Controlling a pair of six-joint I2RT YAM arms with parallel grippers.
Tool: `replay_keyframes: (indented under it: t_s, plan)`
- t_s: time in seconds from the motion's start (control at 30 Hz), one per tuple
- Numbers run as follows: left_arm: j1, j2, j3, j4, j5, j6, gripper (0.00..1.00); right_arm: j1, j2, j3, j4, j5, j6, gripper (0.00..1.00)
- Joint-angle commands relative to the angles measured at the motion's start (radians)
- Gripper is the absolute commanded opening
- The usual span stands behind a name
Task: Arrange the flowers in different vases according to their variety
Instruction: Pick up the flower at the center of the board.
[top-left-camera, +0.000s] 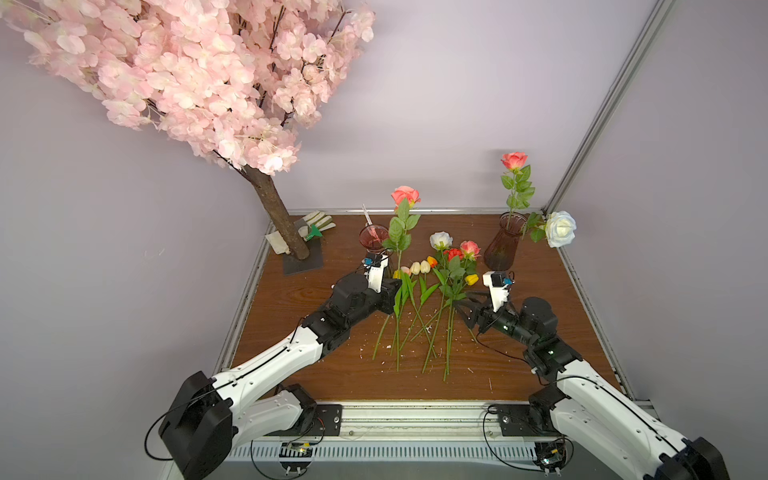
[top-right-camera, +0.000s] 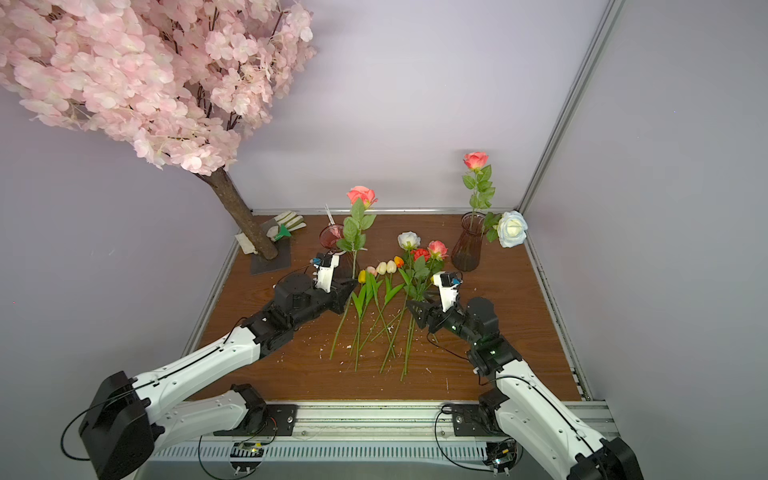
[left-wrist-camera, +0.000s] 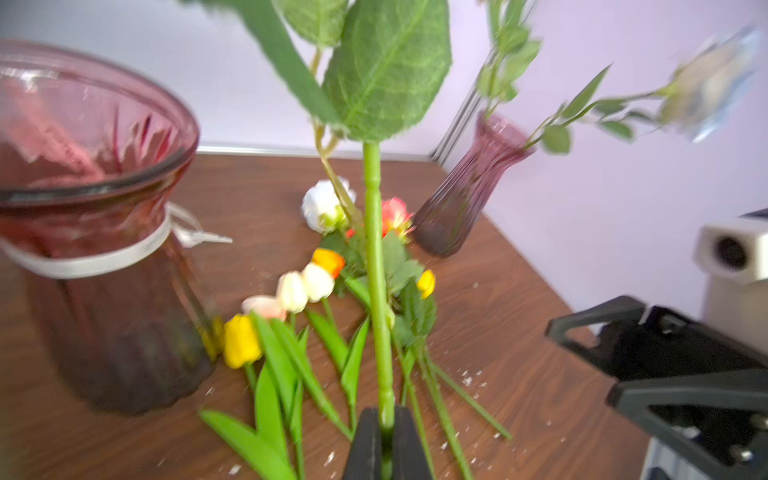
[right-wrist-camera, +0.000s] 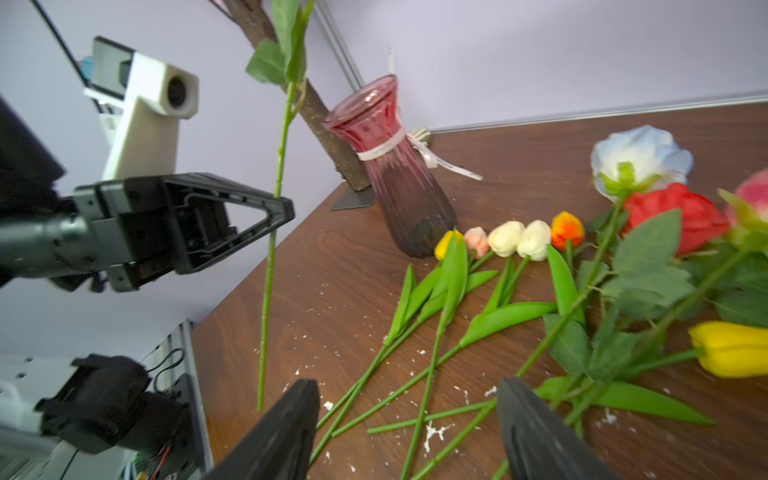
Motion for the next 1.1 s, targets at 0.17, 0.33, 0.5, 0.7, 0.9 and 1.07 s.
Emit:
replay_keyframes:
  t_s: [0.17, 0.33, 0.5, 0.7, 0.9, 1.07]
  plan:
    - [-0.013, 0.087, -0.008, 0.431, 0.211, -0.081, 0.0, 0.002, 0.089, 0.084, 0.22, -0.163, 0.086, 0.61]
    - [-0.03, 0.165, 0.01, 0.487, 0.273, -0.027, 0.0, 0.002, 0.157, 0.213, 0.209, -0.211, 0.122, 0.59]
    - [-0.047, 0.194, 0.022, 0.497, 0.3, 0.041, 0.0, 0.002, 0.254, 0.347, 0.183, -0.257, 0.145, 0.5]
    - [-0.053, 0.201, 0.028, 0.506, 0.338, 0.065, 0.0, 0.01, 0.327, 0.407, 0.184, -0.305, 0.145, 0.45]
    - [-0.053, 0.207, 0.03, 0.508, 0.343, 0.07, 0.0, 0.039, 0.363, 0.417, 0.174, -0.307, 0.126, 0.43]
    - [-0.053, 0.208, 0.028, 0.509, 0.341, 0.073, 0.0, 0.058, 0.38, 0.426, 0.172, -0.288, 0.112, 0.38]
